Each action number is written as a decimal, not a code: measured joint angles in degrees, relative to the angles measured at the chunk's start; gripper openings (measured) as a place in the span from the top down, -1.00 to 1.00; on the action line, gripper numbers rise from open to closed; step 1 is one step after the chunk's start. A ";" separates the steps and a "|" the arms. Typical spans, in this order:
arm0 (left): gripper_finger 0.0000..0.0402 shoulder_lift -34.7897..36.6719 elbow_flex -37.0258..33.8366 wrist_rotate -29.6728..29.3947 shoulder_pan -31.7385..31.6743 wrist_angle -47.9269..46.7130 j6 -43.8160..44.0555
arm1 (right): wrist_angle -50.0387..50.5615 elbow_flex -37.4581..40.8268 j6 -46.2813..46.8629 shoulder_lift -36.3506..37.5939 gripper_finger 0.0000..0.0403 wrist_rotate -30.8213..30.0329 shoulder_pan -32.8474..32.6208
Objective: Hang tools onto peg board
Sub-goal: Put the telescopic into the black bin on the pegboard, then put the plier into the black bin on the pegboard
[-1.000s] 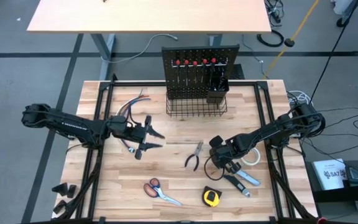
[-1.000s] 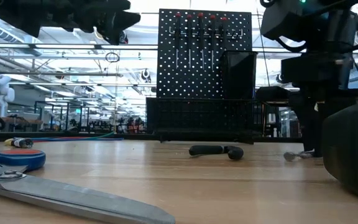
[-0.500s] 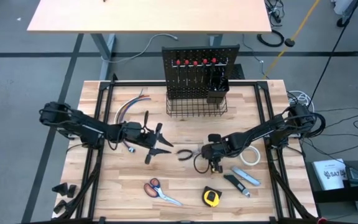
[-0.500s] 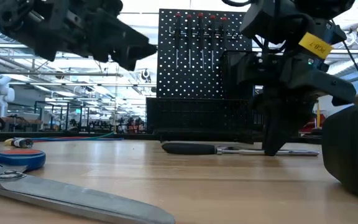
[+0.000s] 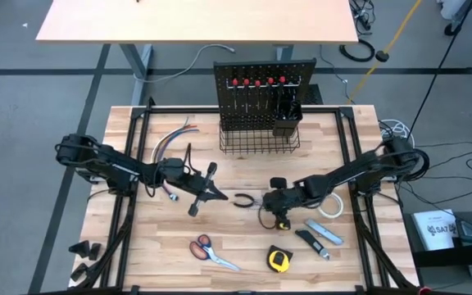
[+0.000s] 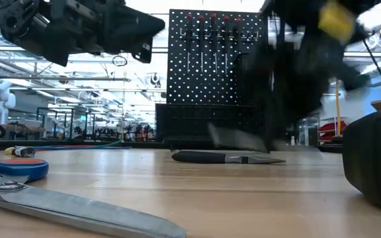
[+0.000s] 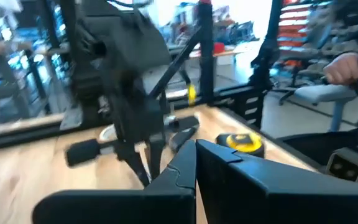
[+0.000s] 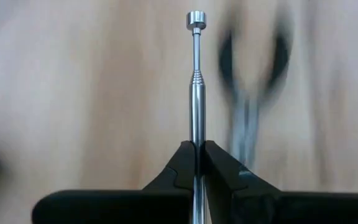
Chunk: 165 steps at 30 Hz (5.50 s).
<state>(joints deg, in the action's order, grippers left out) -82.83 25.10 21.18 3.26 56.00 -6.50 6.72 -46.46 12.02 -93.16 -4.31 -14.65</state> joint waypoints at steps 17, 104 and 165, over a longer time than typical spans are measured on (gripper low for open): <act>1.00 -0.08 0.09 8.99 0.25 1.86 0.20 | -20.95 -0.52 -10.15 6.94 0.98 -5.82 -2.96; 0.93 19.17 -2.12 -13.39 0.08 -17.67 -1.79 | -18.57 6.84 -19.74 37.45 0.98 -40.60 3.43; 0.93 16.46 -2.10 -14.42 0.08 -17.95 -1.78 | -47.49 18.19 -25.27 31.26 0.21 -54.56 23.36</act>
<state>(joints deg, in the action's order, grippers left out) -66.37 23.00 6.76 3.33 38.05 -8.28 -40.77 -28.27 -13.25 -61.90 -58.86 8.72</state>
